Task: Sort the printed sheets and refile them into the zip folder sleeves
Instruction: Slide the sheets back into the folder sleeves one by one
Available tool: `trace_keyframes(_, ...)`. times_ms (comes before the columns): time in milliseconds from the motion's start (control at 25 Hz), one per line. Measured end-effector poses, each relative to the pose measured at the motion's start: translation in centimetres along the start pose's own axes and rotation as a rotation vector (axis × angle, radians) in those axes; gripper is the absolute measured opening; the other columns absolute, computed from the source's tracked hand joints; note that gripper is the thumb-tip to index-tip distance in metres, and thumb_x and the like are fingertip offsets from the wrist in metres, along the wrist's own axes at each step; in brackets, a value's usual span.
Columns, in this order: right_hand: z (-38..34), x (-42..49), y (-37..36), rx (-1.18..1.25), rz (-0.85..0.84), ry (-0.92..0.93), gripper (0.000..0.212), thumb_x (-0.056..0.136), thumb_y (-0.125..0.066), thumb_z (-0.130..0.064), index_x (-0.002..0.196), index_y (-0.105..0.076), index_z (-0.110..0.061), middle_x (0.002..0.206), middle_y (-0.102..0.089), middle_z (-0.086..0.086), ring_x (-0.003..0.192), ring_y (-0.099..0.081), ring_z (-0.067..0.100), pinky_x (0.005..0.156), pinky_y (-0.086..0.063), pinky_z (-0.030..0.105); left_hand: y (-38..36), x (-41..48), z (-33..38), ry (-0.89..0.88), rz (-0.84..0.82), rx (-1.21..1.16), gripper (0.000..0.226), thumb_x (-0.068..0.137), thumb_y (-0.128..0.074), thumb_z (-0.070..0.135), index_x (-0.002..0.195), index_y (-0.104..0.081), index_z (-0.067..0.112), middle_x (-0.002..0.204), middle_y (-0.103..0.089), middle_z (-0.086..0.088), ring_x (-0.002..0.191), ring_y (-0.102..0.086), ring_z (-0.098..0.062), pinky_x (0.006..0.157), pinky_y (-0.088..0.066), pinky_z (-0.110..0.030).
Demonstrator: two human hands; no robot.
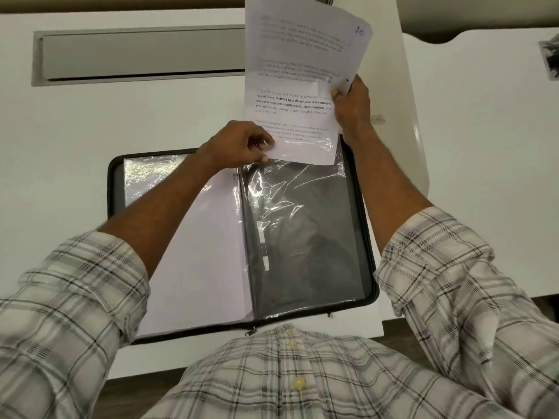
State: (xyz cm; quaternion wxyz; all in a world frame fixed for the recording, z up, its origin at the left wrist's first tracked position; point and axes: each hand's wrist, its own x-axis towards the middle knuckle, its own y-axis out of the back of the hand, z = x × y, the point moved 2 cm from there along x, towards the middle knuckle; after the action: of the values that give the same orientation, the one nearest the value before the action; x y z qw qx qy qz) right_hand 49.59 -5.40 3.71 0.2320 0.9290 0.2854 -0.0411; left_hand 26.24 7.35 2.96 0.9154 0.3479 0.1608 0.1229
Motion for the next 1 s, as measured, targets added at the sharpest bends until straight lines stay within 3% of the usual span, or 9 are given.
trace_keyframes(120, 0.6, -0.4, -0.6, -0.004, 0.009, -0.014, 0.029, 0.099, -0.053, -0.007, 0.127, -0.058, -0.008, 0.119, -0.068, 0.004, 0.107, -0.066, 0.019, 0.096, -0.057, 0.038, 0.3, 0.2, -0.2, -0.081, -0.050, 0.057, 0.037, 0.084, -0.085, 0.015, 0.119, -0.075, 0.011, 0.105, -0.072, -0.007, 0.092, -0.067, -0.017, 0.081, -0.050, -0.014)
trace_keyframes(200, 0.8, -0.6, -0.7, 0.023, 0.016, -0.037, 0.019, 0.101, -0.052, -0.013, 0.118, -0.061, -0.011, 0.111, -0.069, 0.001, 0.102, -0.067, 0.019, 0.096, -0.057, 0.042, 0.5, 0.3, -0.2, -0.079, -0.075, 0.045, 0.034, 0.084, -0.085, 0.015, 0.116, -0.076, 0.011, 0.103, -0.072, -0.007, 0.091, -0.067, -0.017, 0.082, -0.051, -0.016)
trace_keyframes(360, 0.3, -1.3, -0.5, 0.094, -0.001, -0.029, 0.011, 0.106, -0.050, -0.018, 0.113, -0.057, -0.013, 0.100, -0.065, -0.007, 0.086, -0.064, 0.006, 0.073, -0.055, 0.022, 0.6, 0.2, -0.2, -0.048, -0.071, 0.087, 0.019, 0.078, -0.090, 0.022, 0.092, -0.079, 0.015, 0.102, -0.063, -0.002, 0.097, -0.059, -0.016, 0.087, -0.054, -0.036)
trace_keyframes(480, -0.2, -1.3, -0.2, 0.114, -0.024, 0.025, 0.013, 0.106, -0.050, -0.016, 0.118, -0.055, -0.013, 0.106, -0.066, -0.006, 0.090, -0.065, 0.003, 0.071, -0.055, 0.017, 0.6, 0.3, -0.3, -0.004, -0.085, 0.179, 0.031, 0.075, -0.090, 0.045, 0.091, -0.078, 0.022, 0.097, -0.063, 0.005, 0.095, -0.057, -0.013, 0.086, -0.051, -0.040)
trace_keyframes(560, -0.6, -1.3, 0.0, 0.108, -0.017, 0.067, 0.020, 0.106, -0.051, -0.020, 0.122, -0.056, -0.009, 0.108, -0.067, -0.004, 0.094, -0.065, 0.006, 0.080, -0.058, 0.022, 0.9, 0.2, -0.5, 0.052, -0.070, 0.340, 0.044, 0.071, -0.084, 0.064, 0.098, -0.074, 0.030, 0.099, -0.062, 0.009, 0.101, -0.050, -0.013, 0.090, -0.039, -0.043)
trace_keyframes(640, -0.7, -1.3, 0.1, 0.080, -0.040, 0.082, 0.023, 0.107, -0.050, -0.021, 0.125, -0.055, -0.007, 0.107, -0.066, -0.003, 0.091, -0.064, 0.003, 0.078, -0.055, 0.018, 1.1, 0.2, -0.5, 0.089, -0.045, 0.424, 0.048, 0.070, -0.081, 0.069, 0.099, -0.074, 0.032, 0.109, -0.059, 0.006, 0.112, -0.048, -0.019, 0.093, -0.033, -0.045)
trace_keyframes(800, -0.4, -1.2, 0.3, 0.048, -0.063, 0.103, 0.024, 0.107, -0.048, -0.014, 0.127, -0.052, 0.000, 0.106, -0.064, -0.001, 0.086, -0.061, -0.001, 0.073, -0.052, 0.013, 1.6, -0.1, 0.1, 0.199, 0.022, 0.359, 0.044, 0.069, -0.089, 0.057, 0.096, -0.074, 0.026, 0.126, -0.051, -0.001, 0.119, -0.051, -0.024, 0.100, -0.036, -0.047)
trace_keyframes(1000, 0.2, -1.0, 0.5, 0.035, -0.086, 0.093, 0.025, 0.103, -0.045, -0.004, 0.125, -0.051, 0.006, 0.114, -0.065, 0.016, 0.091, -0.062, 0.009, 0.078, -0.055, 0.021, 1.8, -0.3, 0.5, 0.243, 0.150, 0.002, 0.039, 0.070, -0.095, 0.035, 0.093, -0.067, 0.021, 0.134, -0.052, -0.003, 0.101, -0.063, -0.019, 0.086, -0.049, -0.031)
